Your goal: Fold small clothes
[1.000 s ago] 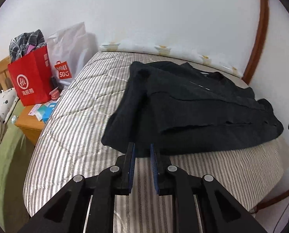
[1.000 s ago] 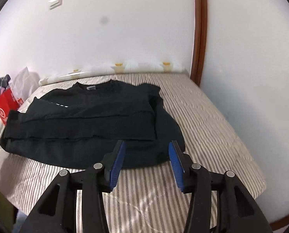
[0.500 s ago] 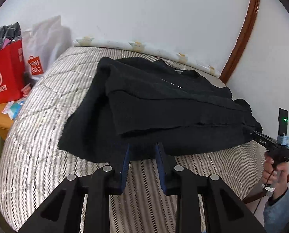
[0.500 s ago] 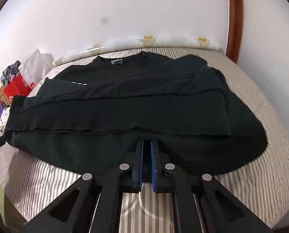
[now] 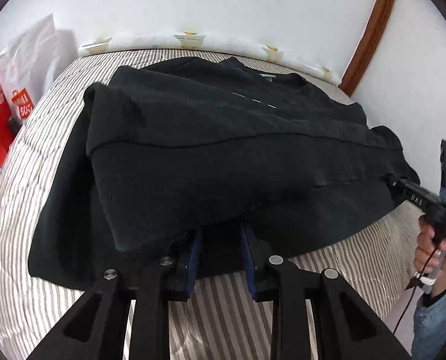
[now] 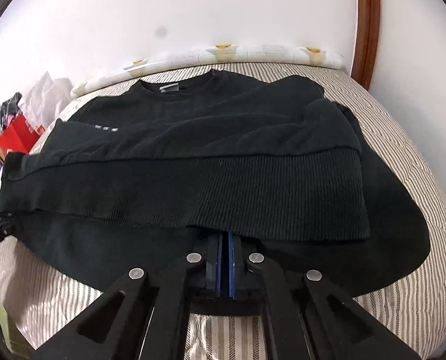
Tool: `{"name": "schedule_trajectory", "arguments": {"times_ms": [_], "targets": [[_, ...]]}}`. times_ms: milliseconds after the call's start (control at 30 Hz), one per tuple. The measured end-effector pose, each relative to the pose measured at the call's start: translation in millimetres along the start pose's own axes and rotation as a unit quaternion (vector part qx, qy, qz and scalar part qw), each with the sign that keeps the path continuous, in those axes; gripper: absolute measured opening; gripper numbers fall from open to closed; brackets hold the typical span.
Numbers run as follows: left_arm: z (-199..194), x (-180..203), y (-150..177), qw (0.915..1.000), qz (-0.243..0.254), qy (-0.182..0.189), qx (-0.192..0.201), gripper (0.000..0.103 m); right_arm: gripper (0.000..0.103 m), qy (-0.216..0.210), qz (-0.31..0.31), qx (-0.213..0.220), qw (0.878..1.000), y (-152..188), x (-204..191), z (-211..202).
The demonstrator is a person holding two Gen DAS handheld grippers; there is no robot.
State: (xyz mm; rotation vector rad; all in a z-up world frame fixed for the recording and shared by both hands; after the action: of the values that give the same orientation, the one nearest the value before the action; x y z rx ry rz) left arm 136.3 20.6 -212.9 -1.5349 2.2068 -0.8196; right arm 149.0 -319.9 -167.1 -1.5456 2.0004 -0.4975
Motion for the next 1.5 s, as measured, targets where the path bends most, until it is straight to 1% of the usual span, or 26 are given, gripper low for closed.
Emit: {"name": "schedule_trajectory", "arguments": {"times_ms": [133,267,500,600,667,800,900,1000,1033,1067,1133,1200,1267,1300,1333,1367,1400,1500], "targets": [[-4.3,-5.4,-12.0,1.0,0.003,0.0,0.004,0.024,0.001,0.003,0.021,0.01,1.0,-18.1,1.7,-1.3],[-4.4,-11.8,-28.4,0.9999,0.002,-0.005,0.013,0.024,0.001,0.004,0.029,0.011,1.0,-37.8,1.8,7.5],[-0.1,-28.0,-60.3,0.9991,-0.009,-0.002,0.041,0.024,0.001,-0.015,0.047,0.035,0.998,-73.7,0.2,13.3],[7.4,-37.2,-75.8,0.999,-0.009,-0.007,0.044,0.024,0.001,-0.014,0.04,0.043,0.998,-92.7,-3.9,22.8],[11.4,-42.4,-87.3,0.9988,-0.003,-0.014,0.046,0.024,0.001,-0.005,0.024,0.046,0.999,-106.8,-9.0,33.9],[13.9,-53.7,-113.1,0.998,-0.001,-0.026,0.058,0.024,0.001,0.009,0.013,0.036,0.999,-129.7,-17.4,54.3],[16.2,-61.6,-128.4,0.9975,-0.005,-0.029,0.065,0.024,0.001,0.0,0.007,0.035,0.999,-141.2,-23.8,53.9],[16.3,-70.2,-134.3,0.9969,-0.009,-0.033,0.072,0.024,0.002,-0.035,0.017,0.042,0.998,-145.3,-24.7,41.1],[15.4,-71.0,-133.1,0.9968,-0.009,-0.032,0.073,0.024,0.007,-0.041,0.019,0.047,0.998,-145.3,-24.5,35.9],[14.5,-73.4,-132.9,0.9967,-0.011,-0.032,0.073,0.024,0.01,-0.039,0.021,0.059,0.997,-146.0,-23.6,27.5],[12.6,-75.3,-131.4,0.9965,-0.015,-0.031,0.076,0.024,0.031,-0.03,0.021,0.094,0.995,-148.0,-18.8,5.5],[8.0,-79.2,-128.0,0.9962,-0.019,-0.031,0.079,0.024,0.04,-0.029,0.02,0.117,0.992,-149.6,-13.1,-12.5],[3.0,-83.1,-121.8,0.996,-0.023,-0.032,0.08,0.024,0.041,-0.017,0.018,0.125,0.992,-149.6,-5.0,-24.7],[0.4,-85.5,-117.6,0.9958,-0.026,-0.035,0.08,0.026,0.043,-0.015,0.013,0.123,0.992,-146.6,-1.2,-28.3],[-1.5,-87.1,-114.8,0.9957,-0.028,-0.036,0.08,0.028,0.047,-0.012,0.008,0.12,0.993,-143.6,1.3,-29.7],[-3.3,-89.6,-110.0,0.9957,-0.029,-0.04,0.078,0.034,0.048,-0.007,0.001,0.117,0.993,-138.7,4.0,-30.2],[-3.5,-92.1,-104.7,0.9958,-0.029,-0.044,0.075,0.036,0.05,-0.002,-0.009,0.112,0.994,-131.9,6.3,-28.3],[0.0,-97.8,-94.6,0.9963,-0.026,-0.056,0.059,0.037,0.054,0.012,-0.034,0.095,0.995,-118.0,10.6,-16.9]]}}
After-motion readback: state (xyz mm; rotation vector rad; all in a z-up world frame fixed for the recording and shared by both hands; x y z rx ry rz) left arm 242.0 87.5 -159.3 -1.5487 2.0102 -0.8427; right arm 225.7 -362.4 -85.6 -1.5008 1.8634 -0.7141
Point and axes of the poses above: each gripper's, at about its wrist camera, not at the fingertips, and z roughly the way its jaws point, x to its right, y to its underside, the point moved 2 cm from there along z, roughly the way its jaws point, and after that the axes turned 12 degrees about z, right-handed, at the moved point
